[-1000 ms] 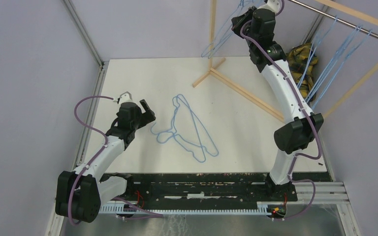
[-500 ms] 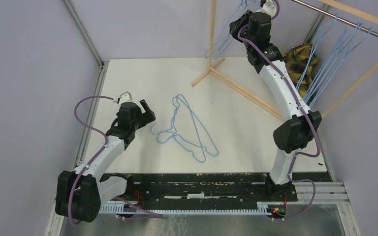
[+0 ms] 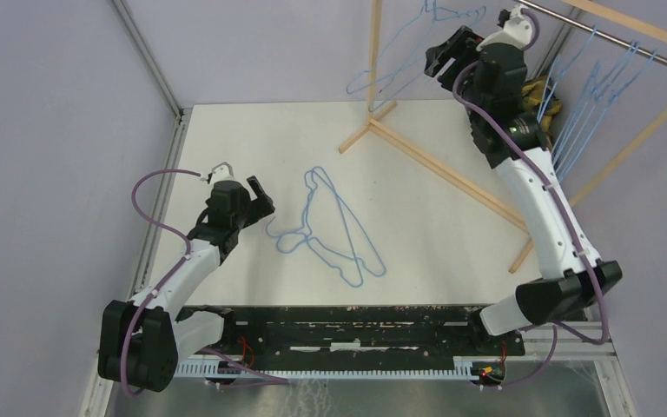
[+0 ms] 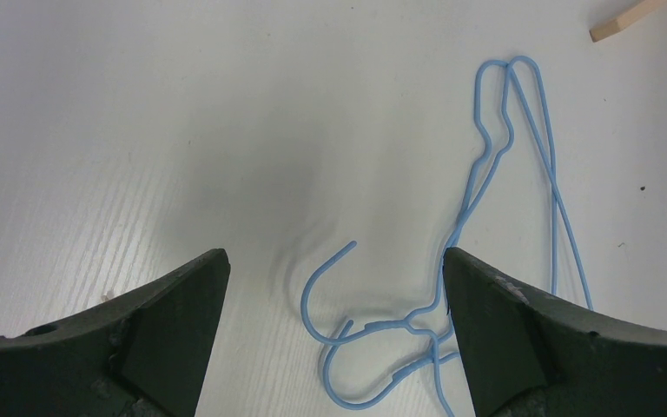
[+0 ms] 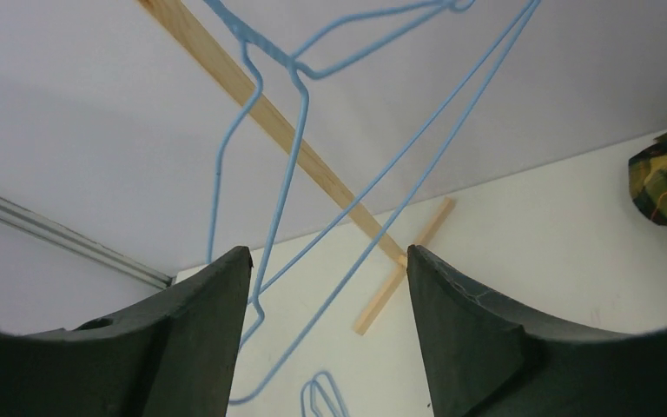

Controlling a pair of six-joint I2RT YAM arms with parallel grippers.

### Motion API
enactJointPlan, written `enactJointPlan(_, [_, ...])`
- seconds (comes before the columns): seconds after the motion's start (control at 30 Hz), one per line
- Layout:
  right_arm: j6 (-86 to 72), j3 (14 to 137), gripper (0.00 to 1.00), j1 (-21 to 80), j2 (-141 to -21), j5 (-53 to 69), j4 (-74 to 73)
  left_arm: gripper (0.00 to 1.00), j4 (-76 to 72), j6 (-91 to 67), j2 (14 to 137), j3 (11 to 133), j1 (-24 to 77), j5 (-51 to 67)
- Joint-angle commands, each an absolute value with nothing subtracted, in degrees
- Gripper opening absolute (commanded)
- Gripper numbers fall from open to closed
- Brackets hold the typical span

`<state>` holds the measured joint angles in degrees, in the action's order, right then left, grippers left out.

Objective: Organize the hangers

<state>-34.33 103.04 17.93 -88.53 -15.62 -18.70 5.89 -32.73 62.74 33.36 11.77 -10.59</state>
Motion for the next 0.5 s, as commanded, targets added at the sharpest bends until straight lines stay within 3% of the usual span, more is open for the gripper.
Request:
enactJointPlan(0.0, [-30.14, 100.75, 0.75, 18.12, -80.65, -16.69, -17.52, 1.00, 4.53, -33.93, 62.20, 34.05, 12.13, -11.67])
enactJointPlan(0.2, [-22.74, 100.47, 0.75, 24.11, -77.01, -10.49, -28.11, 1.00, 4.45, -33.93, 63.11, 34.18, 12.18, -12.20])
enactJointPlan(0.47, [-17.53, 82.81, 0.72, 47.76, -74.10, -16.03, -32.69, 0.99, 4.54, -33.91, 64.19, 34.28, 12.13, -12.22])
